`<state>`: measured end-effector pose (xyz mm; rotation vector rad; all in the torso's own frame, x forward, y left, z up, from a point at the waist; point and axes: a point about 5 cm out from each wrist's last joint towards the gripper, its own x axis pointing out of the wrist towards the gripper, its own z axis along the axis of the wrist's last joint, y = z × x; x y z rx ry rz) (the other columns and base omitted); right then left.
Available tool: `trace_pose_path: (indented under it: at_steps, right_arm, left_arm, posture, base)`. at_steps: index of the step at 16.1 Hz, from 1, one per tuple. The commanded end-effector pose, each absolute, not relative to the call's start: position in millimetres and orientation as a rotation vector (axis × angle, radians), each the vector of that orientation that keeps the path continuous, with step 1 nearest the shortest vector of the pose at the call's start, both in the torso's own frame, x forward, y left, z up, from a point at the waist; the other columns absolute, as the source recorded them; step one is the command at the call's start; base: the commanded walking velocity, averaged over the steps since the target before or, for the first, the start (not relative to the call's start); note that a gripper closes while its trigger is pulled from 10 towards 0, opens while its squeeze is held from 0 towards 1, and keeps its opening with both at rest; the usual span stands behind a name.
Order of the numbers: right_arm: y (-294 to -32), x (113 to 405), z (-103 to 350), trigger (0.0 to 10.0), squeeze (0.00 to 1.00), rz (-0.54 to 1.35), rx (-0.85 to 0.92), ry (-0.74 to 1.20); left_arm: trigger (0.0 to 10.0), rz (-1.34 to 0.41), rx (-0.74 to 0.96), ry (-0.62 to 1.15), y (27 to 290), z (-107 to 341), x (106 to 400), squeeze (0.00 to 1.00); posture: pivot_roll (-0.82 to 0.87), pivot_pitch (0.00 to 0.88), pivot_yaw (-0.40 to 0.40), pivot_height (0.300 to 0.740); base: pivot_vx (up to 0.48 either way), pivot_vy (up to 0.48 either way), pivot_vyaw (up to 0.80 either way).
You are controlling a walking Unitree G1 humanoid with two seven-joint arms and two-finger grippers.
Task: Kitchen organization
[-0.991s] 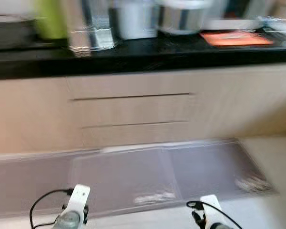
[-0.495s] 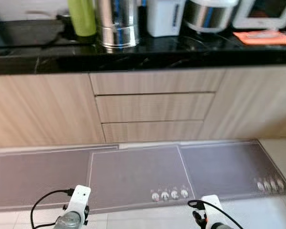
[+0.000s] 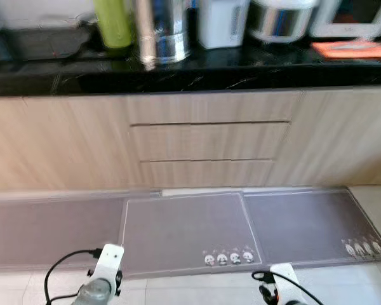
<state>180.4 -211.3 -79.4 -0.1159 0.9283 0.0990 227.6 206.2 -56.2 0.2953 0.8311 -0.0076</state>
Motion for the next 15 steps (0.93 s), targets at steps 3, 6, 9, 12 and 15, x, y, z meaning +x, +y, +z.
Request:
trace_pose_path:
  at_steps: [3, 6, 9, 12, 15]
  right_arm:
    - [-209.3, 184.0, -78.0, 10.0, 0.0, 0.084, -0.089, 0.914]
    - [-209.6, 184.3, -77.8, 10.0, 0.0, 0.077, -0.086, 0.911]
    - [-210.0, 184.3, -77.8, 10.0, 0.0, 0.072, -0.083, 0.91]
    - [-210.5, 184.1, -77.8, 10.0, 0.0, 0.067, -0.077, 0.912]
    - [-210.1, 184.4, -77.8, 10.0, 0.0, 0.071, -0.088, 0.913]
  left_arm:
    - [10.0, -0.002, 0.303, 0.855, 210.1, -58.6, 223.1, 0.0]
    - [10.0, 0.0, 0.304, 0.858, 211.0, -58.9, 222.3, 0.0]
    - [10.0, -0.002, 0.304, 0.861, 210.7, -59.5, 221.4, 0.0]
    - [10.0, 0.003, 0.312, 0.86, 210.8, -59.5, 221.3, 0.0]
    - [10.0, 0.002, 0.325, 0.859, 211.5, -59.4, 221.2, 0.0]
  posture:
    - [-0.09, 0.0, 0.021, 0.74]
    - [-0.09, 0.0, 0.021, 0.74]
    - [-0.1, 0.0, 0.02, 0.74]
    - [-0.1, 0.0, 0.019, 0.74]
    - [-0.1, 0.0, 0.02, 0.74]
  base:
    - [0.259, 0.0, 0.0]
    - [0.257, 0.0, 0.0]
    - [0.255, 0.0, 0.0]
    - [0.17, 0.0, 0.0]
    - [0.0, 0.0, 0.0]
